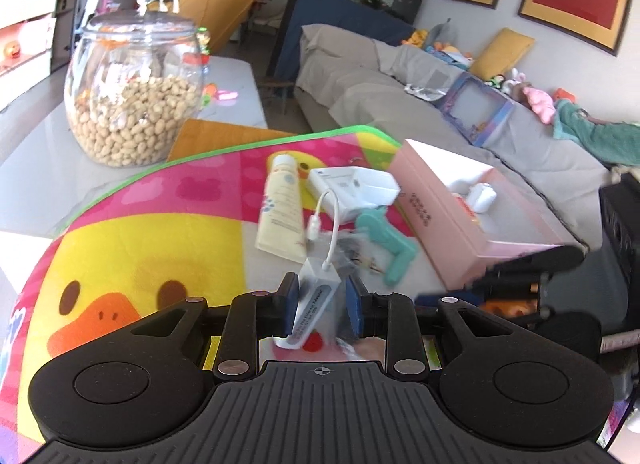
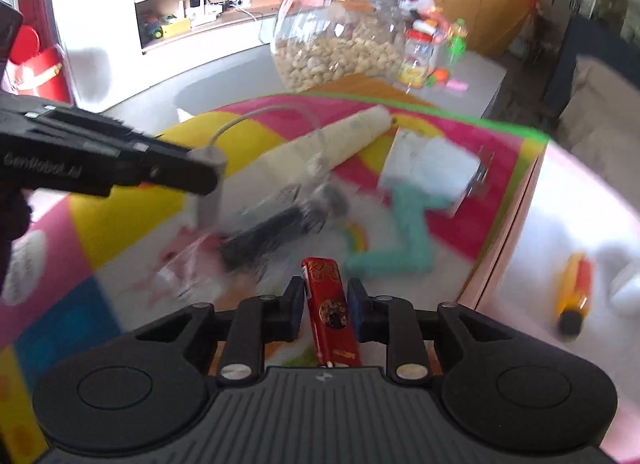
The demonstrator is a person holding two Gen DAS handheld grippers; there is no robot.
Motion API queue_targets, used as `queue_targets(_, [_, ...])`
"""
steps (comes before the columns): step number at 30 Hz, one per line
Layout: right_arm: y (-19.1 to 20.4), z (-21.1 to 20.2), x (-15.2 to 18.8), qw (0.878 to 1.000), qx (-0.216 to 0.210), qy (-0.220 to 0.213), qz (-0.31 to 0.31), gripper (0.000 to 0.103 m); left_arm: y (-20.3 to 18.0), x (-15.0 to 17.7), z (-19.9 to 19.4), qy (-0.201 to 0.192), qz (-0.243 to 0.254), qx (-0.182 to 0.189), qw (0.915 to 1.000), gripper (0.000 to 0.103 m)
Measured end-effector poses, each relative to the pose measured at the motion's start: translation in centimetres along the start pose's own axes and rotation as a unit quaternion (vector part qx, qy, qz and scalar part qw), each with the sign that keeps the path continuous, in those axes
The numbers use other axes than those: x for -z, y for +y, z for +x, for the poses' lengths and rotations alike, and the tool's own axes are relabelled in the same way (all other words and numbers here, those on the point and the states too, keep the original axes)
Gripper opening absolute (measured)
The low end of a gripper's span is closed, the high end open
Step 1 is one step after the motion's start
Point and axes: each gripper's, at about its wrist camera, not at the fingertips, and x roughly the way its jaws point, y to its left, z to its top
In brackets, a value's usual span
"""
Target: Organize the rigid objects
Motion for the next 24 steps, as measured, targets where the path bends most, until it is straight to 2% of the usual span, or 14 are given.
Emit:
queue_targets(4, [-0.2,-2.2,2.7,1.000,-0.009,-0.005,0.028,0.021,-1.7,0.5,-0.3,0.009,0.032,0.026,0.9991,0.028])
queue_targets(6, [-0.4,-3.0,4.3,0.999,0.016,-0.015,0.034,0.022,-2.8,0.9,-0.2,0.020,0.050,0.033,0.9980,0.028])
queue_targets(7, [-0.4,-3.3,5.1,0.999,0.035,-0.022,0.035,0.025,-3.3,1.2,0.1,0.027,0.061,0.035,0.9972,0.028])
queue_targets(9, [-0.7,-3.9,6.3,0.996,0.062,-0.036,0.046,0.041,-4.5,1.7,0.5,0.043,0.082,0.040,0.9949,0.028])
queue_targets(10, [-1.0,-4.3,6.9,0.995,0.073,-0.041,0.059,0.053,-5.3,2.0,0.8,0.053,0.096,0.043,0.9930,0.028])
queue_targets(11, [-1.5,-4.6,7.4,0.993,0.078,-0.047,0.073,0.056,-6.0,2.3,1.0,0.061,0.110,0.047,0.9909,0.028])
queue_targets(15, [-3.8,-5.9,9.5,0.984,0.073,-0.068,0.147,0.056,-8.1,3.5,1.0,0.077,0.151,0.047,0.9843,0.029])
queue_targets(17, [-4.4,-6.5,10.4,0.981,0.064,-0.076,0.166,0.056,-8.0,3.8,0.9,0.079,0.153,0.031,0.9846,0.033])
queue_targets(19, [-4.7,-6.8,11.0,0.979,0.068,-0.080,0.174,0.057,-7.2,3.6,0.9,0.070,0.139,-0.011,0.9878,0.031])
queue_targets(21, [-4.8,-6.9,11.4,0.978,0.067,-0.087,0.178,0.057,-6.0,3.0,1.0,0.055,0.105,-0.047,0.9919,0.030])
queue_targets(24, [-4.8,-6.6,11.4,0.976,0.066,-0.094,0.182,0.063,-4.8,1.8,2.0,0.049,0.059,-0.057,0.9954,0.031])
